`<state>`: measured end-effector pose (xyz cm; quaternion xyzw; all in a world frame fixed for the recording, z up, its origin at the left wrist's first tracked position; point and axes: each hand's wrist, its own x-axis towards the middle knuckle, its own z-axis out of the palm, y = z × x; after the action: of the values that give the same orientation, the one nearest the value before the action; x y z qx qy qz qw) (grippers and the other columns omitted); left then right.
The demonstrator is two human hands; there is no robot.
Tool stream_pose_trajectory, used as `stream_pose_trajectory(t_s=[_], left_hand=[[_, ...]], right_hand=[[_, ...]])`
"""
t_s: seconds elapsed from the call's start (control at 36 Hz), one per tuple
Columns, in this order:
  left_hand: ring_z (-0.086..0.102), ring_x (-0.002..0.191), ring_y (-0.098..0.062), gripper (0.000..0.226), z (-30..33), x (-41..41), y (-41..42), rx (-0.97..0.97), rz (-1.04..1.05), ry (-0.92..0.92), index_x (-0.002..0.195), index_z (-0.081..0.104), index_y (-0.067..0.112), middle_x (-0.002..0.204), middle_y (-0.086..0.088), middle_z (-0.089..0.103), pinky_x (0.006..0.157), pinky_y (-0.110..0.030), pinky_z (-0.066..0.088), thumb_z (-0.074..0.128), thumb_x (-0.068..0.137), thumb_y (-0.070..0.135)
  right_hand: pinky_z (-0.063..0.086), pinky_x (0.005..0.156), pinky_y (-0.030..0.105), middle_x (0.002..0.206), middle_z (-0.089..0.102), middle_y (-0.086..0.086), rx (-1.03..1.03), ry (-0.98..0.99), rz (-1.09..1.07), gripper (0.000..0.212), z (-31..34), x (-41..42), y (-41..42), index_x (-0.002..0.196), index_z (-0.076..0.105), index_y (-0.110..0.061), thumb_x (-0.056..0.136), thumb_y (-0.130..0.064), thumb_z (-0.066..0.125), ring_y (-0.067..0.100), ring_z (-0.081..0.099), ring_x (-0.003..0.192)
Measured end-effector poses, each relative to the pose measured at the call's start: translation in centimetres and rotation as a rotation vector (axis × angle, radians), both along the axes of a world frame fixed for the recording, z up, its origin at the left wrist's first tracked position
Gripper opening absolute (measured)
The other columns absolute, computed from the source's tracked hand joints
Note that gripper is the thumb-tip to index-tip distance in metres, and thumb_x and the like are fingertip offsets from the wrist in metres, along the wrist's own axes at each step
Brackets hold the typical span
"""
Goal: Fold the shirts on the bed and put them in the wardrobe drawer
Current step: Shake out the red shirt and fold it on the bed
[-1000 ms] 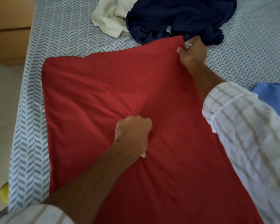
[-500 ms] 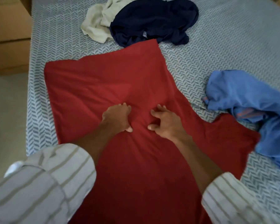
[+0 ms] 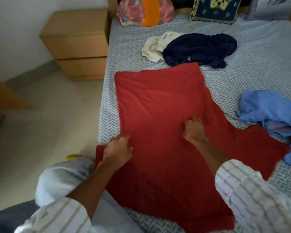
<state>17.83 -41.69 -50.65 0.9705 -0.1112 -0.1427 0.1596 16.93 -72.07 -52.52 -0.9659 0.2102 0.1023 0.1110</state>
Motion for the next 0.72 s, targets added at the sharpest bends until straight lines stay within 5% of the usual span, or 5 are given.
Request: stream_pose_trajectory(t_s=[0.11,0.22,0.39,0.56,0.72], left_hand=[[0.058,0.114,-0.032,0.041,0.3,-2.2,3.4,0.018,0.069,-0.046,0.120,0.065,0.021,0.117,-0.008,0.066,0.098,-0.037,0.046,0.071,0.080,0.026],[0.042,0.131,-0.032,0.056,0.2,-3.7,6.5,-0.013,0.246,-0.122,0.133,0.057,0.019,0.134,-0.007,0.056,0.107,-0.048,0.038,0.072,0.079,0.028],[0.064,0.110,-0.031,0.061,0.8,-3.4,10.3,-0.333,0.650,0.279,0.136,0.055,0.019,0.122,-0.011,0.067,0.096,-0.037,0.053,0.071,0.080,0.035],[0.065,0.101,-0.025,0.052,0.0,-3.7,11.7,-0.450,0.704,0.442,0.123,0.059,0.019,0.116,-0.007,0.066,0.089,-0.037,0.056,0.077,0.076,0.032],[0.066,0.074,-0.021,0.021,-0.1,-3.7,11.9,-0.457,0.685,0.481,0.088,0.070,0.007,0.086,-0.010,0.072,0.060,-0.026,0.051,0.075,0.072,0.020]], right_hand=[[0.026,0.117,0.034,0.136,0.055,0.017,0.093,-0.094,0.047,0.043,0.6,-3.5,5.7,0.131,0.062,-0.014,0.089,-0.019,0.061,0.031,0.043,0.135],[0.041,0.108,0.036,0.132,0.059,0.017,0.191,-0.224,0.128,0.040,0.3,-6.9,12.7,0.125,0.068,-0.014,0.085,-0.015,0.066,0.037,0.053,0.125],[0.051,0.088,0.034,0.107,0.065,0.003,0.322,-0.387,0.409,0.031,-0.1,-11.1,21.2,0.110,0.071,-0.020,0.079,-0.018,0.068,0.028,0.060,0.096],[0.049,0.086,0.039,0.112,0.058,0.004,0.380,-0.166,0.619,0.037,-0.3,-12.3,26.5,0.121,0.063,-0.024,0.085,-0.033,0.064,0.031,0.057,0.099],[0.043,0.089,0.041,0.118,0.049,0.005,0.286,-0.108,0.700,0.056,-2.1,-12.1,27.9,0.129,0.053,-0.024,0.079,-0.045,0.066,0.031,0.049,0.100]])
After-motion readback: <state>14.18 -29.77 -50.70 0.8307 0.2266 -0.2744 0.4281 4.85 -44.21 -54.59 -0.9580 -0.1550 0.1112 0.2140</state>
